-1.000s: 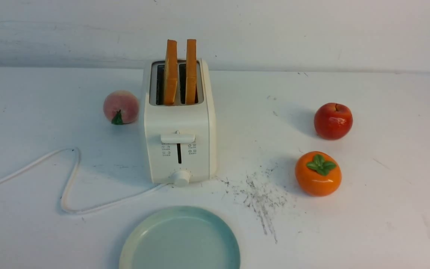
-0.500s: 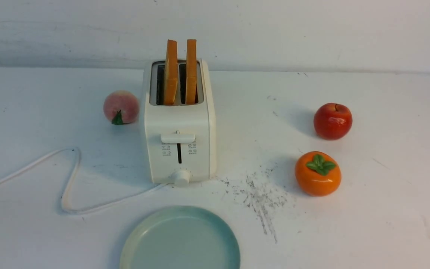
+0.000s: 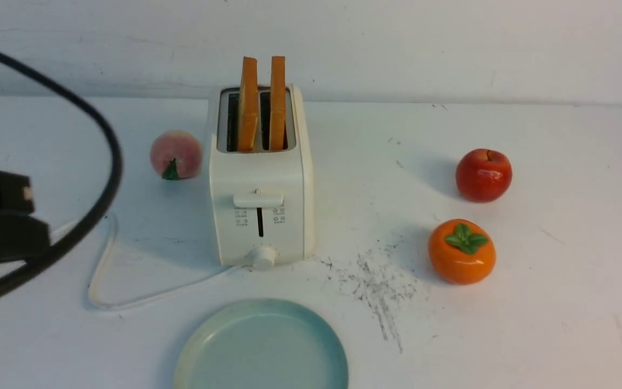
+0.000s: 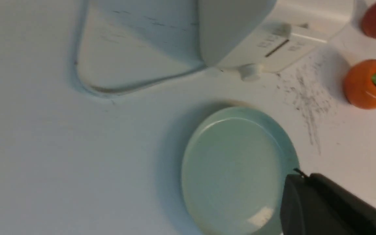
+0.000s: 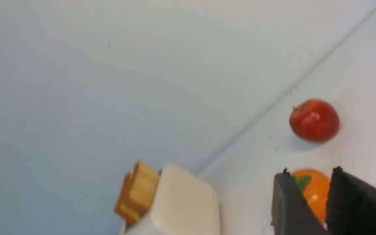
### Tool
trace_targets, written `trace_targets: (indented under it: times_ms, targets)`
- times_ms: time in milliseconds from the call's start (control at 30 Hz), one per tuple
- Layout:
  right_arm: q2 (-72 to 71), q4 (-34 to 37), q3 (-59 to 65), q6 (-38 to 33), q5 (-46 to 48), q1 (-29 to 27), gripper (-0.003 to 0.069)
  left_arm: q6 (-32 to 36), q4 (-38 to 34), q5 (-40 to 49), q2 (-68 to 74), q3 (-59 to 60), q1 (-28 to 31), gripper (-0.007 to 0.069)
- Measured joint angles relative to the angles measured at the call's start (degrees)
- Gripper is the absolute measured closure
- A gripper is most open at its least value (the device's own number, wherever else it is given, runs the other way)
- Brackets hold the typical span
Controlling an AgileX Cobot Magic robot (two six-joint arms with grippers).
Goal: Take toasted bread from bread machine on white table place on plate.
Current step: 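Reach for a toast slice standing in the toaster with the left gripper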
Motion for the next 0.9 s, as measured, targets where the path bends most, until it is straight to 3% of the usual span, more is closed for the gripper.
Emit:
trace_targets:
  times_ms: [67, 167, 200, 367, 567, 767, 900]
  targets:
    - [4.4, -4.6, -9.8, -3.3, 14.9, 2.1, 0.0550, 5.1, -5.2, -2.0, 4.2, -1.1, 0.0, 0.0638]
    - [10.2, -7.3, -17.4, -6.4, 25.0, 3.6, 0.0627, 7.5, -7.1, -2.8, 8.1, -4.0, 0.0, 0.0638]
    - [16.3, -8.3, -22.0, -8.7, 33.1, 4.7, 0.0666, 8.3, -8.0, -3.0, 11.1, -6.9, 0.0, 0.0638]
    - [29.9, -7.2, -28.3, -16.3, 46.0, 5.5, 0.0678, 9.0, -9.3, -2.0, 20.1, -17.6, -0.1, 0.0638]
    - [34.3, 0.9, -27.5, -24.3, 46.1, 5.5, 0.0676, 9.1, -7.4, -4.1, 29.3, -27.8, -7.1, 0.0638]
    - [34.3, 5.5, -27.4, -26.3, 43.2, 5.5, 0.0674, 9.1, -2.3, -11.2, 36.3, -31.8, -12.3, 0.0633]
    - [34.3, 6.1, -27.4, -26.8, 42.8, 5.5, 0.0671, 9.1, 2.0, -20.4, 41.3, -32.2, -13.7, 0.0532]
